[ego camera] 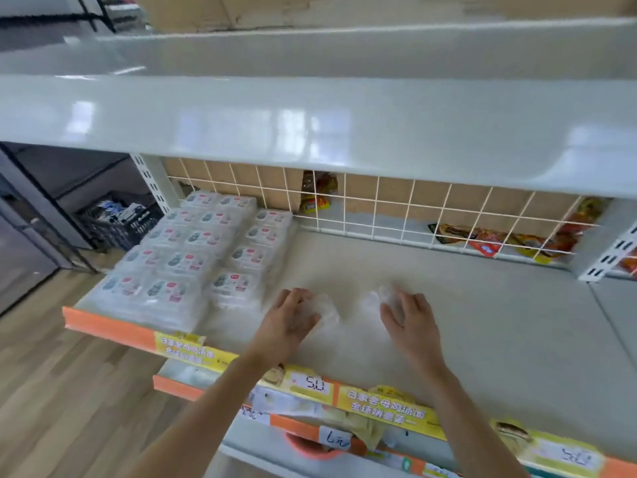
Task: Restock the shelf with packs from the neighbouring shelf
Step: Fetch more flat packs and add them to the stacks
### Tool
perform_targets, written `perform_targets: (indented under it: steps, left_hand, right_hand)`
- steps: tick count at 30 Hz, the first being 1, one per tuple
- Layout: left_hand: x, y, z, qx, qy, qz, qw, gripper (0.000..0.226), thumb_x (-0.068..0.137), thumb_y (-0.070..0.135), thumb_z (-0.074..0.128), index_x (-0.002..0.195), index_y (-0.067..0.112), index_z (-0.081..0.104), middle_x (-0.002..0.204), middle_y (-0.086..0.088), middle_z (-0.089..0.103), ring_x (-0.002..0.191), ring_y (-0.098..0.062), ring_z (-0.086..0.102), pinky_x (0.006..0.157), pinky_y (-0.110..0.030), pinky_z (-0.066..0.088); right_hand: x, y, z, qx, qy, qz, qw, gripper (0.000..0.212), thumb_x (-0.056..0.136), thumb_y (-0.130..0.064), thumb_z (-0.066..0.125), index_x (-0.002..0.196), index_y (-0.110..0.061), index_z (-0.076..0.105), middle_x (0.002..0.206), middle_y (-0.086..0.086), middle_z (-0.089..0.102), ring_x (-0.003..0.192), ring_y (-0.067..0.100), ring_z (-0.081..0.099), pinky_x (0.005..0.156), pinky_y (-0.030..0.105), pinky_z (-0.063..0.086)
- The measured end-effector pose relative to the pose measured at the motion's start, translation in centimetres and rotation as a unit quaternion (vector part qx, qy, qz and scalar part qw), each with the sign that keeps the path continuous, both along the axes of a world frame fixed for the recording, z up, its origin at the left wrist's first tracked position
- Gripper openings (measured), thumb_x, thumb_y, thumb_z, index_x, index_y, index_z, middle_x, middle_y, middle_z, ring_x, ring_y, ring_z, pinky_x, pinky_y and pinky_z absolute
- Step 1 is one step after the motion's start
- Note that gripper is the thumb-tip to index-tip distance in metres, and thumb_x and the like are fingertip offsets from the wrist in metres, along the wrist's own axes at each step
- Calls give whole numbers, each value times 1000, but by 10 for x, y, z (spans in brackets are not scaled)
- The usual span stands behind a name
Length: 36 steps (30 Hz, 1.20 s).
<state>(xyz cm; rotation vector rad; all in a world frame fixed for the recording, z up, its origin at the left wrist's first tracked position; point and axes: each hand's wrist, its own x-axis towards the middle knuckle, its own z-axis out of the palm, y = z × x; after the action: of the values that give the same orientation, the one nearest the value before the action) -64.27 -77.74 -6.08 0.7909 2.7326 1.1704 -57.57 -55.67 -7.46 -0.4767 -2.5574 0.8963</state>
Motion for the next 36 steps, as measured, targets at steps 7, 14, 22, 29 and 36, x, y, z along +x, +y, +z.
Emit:
perform_targets:
  steps: [7,14,22,29,36]
  left_hand:
    - [-1,-3,-9,-36,51,-70,996,84,54,72,61,125,29,48,110,7,37,105,-12,36,95,-23,31]
    - [-7,-14,-5,53,-20,-86,995,60,57,47,65,106,21,43,102,9,43,98,-9,40,85,-15,35]
    - [-10,-22,1,233,-166,-6,958,22,87,31,62,96,11,58,82,5,64,76,-4,61,70,-15,44]
    - [-9,-21,-8,58,14,-138,989,61,70,24,67,128,20,47,132,8,39,118,-2,36,98,-12,33]
    - [-7,-32,-6,-25,148,-166,975,56,63,5,54,118,12,58,126,-2,55,121,-20,35,98,-32,43]
  right_hand:
    - [5,-9,1,86,30,-57,994,36,81,-33,50,101,-6,62,104,12,52,91,28,42,76,42,45]
    - [11,-64,22,39,31,204,978,51,66,-19,41,114,-14,60,119,-4,48,113,7,37,97,8,26]
    - [2,-82,8,-164,-27,58,984,46,85,-24,64,126,-17,45,97,3,56,84,16,56,75,20,44]
    - [5,-83,6,-81,-16,79,993,46,72,-23,53,118,-16,54,112,-10,41,103,9,32,88,19,34]
    - [7,-91,13,-21,-29,157,987,50,68,-38,56,116,-22,56,112,-6,45,105,11,34,82,8,31]
